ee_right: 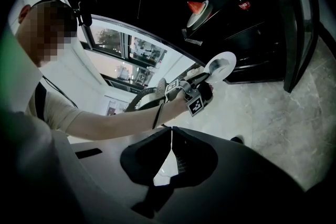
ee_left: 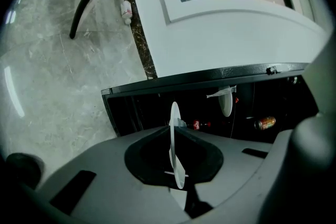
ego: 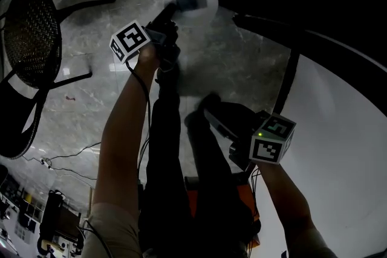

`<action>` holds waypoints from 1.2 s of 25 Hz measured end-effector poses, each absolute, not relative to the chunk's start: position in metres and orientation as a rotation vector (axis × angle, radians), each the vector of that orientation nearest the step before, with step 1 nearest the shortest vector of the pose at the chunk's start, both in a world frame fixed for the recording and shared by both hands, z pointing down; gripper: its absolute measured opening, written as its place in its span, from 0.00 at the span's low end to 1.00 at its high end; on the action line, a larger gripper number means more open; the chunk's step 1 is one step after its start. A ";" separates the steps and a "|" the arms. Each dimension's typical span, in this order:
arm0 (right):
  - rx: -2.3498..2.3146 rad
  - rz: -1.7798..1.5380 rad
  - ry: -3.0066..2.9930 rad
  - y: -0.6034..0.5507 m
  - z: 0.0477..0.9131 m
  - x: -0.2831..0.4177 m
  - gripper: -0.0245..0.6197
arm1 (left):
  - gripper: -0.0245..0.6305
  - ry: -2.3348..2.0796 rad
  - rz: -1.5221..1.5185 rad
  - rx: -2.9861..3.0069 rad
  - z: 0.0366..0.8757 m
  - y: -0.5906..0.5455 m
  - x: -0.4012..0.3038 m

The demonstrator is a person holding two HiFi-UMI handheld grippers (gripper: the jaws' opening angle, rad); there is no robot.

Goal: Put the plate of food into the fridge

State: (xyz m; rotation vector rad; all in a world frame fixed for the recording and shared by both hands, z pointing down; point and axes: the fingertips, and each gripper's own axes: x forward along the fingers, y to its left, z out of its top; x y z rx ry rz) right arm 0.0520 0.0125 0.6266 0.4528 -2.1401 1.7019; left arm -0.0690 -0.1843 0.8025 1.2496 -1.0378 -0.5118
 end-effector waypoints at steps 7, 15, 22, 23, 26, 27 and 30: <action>0.386 1.692 -2.201 0.002 0.624 0.039 0.08 | 0.07 -1.044 -0.543 1.240 0.813 -0.193 -0.071; 0.408 1.697 -2.223 -0.017 0.631 0.027 0.08 | 0.07 -1.054 -0.522 1.261 0.819 -0.205 -0.062; 0.426 1.751 -2.230 -0.029 0.634 0.012 0.08 | 0.07 -1.064 -0.503 1.256 0.828 -0.206 -0.060; 0.428 1.745 -2.236 -0.030 0.634 0.012 0.08 | 0.07 -1.066 -0.502 1.253 0.829 -0.205 -0.060; 0.420 1.772 -2.243 -0.027 0.634 0.013 0.08 | 0.07 -1.078 -0.500 1.247 0.833 -0.204 -0.061; 0.418 1.783 -2.240 -0.027 0.634 0.015 0.08 | 0.07 -1.082 -0.502 1.246 0.833 -0.204 -0.060; 0.424 1.769 -2.224 -0.024 0.638 0.025 0.08 | 0.07 -1.086 -0.518 1.240 0.833 -0.210 -0.059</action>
